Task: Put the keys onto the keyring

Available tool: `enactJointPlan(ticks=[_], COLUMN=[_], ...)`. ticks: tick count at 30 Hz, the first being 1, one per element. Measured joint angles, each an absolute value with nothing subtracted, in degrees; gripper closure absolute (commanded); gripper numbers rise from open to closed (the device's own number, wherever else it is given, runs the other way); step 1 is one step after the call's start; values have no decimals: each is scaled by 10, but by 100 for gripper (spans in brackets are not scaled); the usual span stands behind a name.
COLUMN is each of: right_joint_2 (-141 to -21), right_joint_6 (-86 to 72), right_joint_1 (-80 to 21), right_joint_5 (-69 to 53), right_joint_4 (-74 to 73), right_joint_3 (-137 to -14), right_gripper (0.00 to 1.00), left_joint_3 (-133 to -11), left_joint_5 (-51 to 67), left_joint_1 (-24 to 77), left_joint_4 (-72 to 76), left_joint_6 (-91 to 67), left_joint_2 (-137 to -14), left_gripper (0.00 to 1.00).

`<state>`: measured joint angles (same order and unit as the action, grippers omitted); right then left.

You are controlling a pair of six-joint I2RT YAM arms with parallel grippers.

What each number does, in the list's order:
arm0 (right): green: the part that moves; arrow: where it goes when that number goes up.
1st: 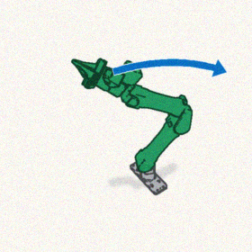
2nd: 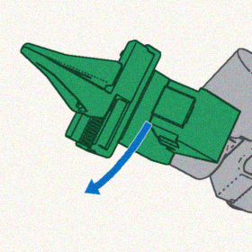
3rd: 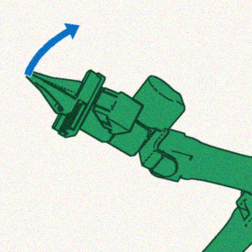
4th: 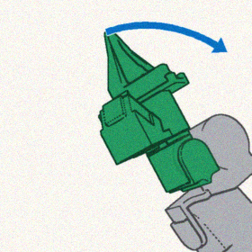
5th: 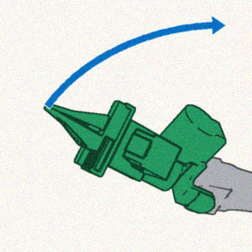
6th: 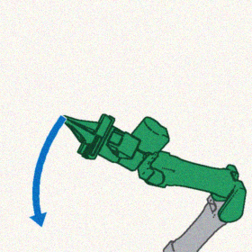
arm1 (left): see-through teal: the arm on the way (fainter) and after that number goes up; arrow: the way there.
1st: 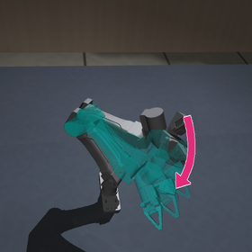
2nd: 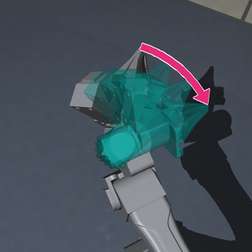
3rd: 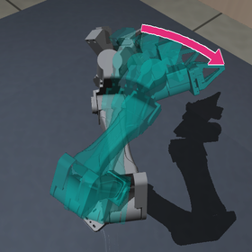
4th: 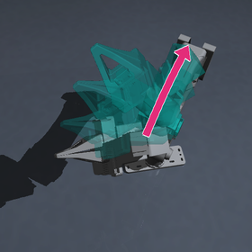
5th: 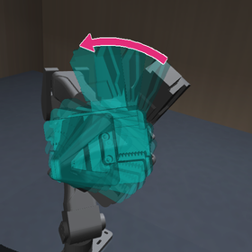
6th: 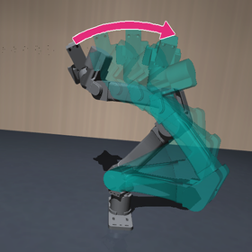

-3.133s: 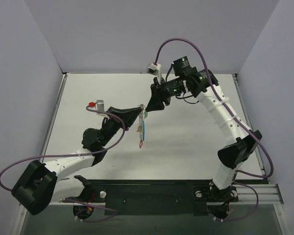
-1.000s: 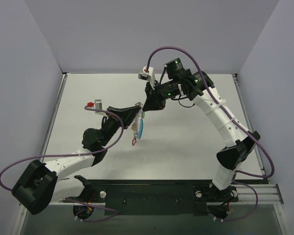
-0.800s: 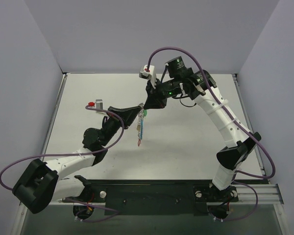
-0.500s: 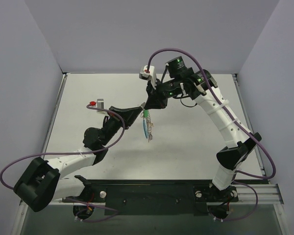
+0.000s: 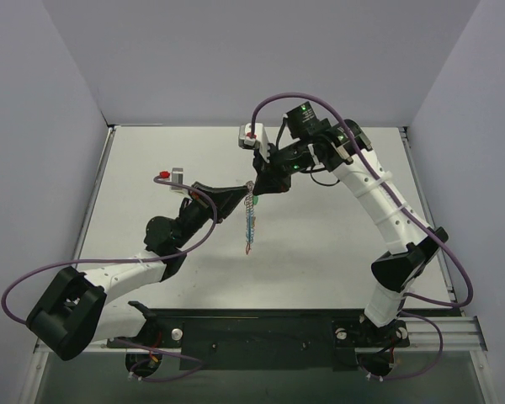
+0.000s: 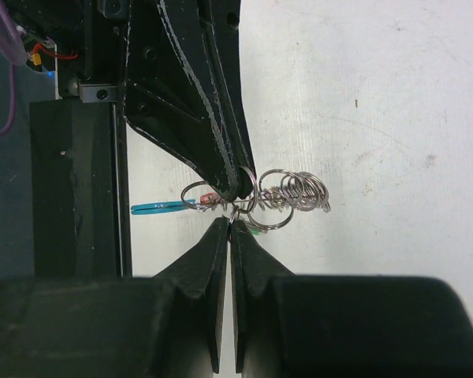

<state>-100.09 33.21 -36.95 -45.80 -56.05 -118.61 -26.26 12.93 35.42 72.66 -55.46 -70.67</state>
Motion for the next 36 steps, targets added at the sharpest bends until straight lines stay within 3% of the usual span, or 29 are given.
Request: enactJointPlan(ticks=[8, 15, 18, 24, 31, 36], right_joint_2=[-1002, -1002, -1002, -1002, -987, -947], right_joint_6=[331, 236, 187, 140, 124, 136], right_joint_1=[-372, -352, -339, -326, -283, -244], right_joint_5=[-465, -507, -530, -552, -562, -569], right_joint_4=[-568, -519, -488, -455, -444, -445], right_joint_3=[-1186, -1174, -1156, -1132, -1128, -1099], right_gripper=[100, 100, 88, 83, 64, 58], left_joint_3=[-263, -263, -263, -262, -262, -266], left_joint_5=[138, 138, 138, 139, 159, 202], left_joint_1=[353, 346, 342, 337, 326, 312], left_joint_4=[727, 729, 729, 727, 727, 668], left_joint_6=[-565, -568, -568, -568, -564, -536], left_joint_2=[-707, -707, -708, -708, -708, -686], left_gripper=[100, 100, 100, 100, 100, 100])
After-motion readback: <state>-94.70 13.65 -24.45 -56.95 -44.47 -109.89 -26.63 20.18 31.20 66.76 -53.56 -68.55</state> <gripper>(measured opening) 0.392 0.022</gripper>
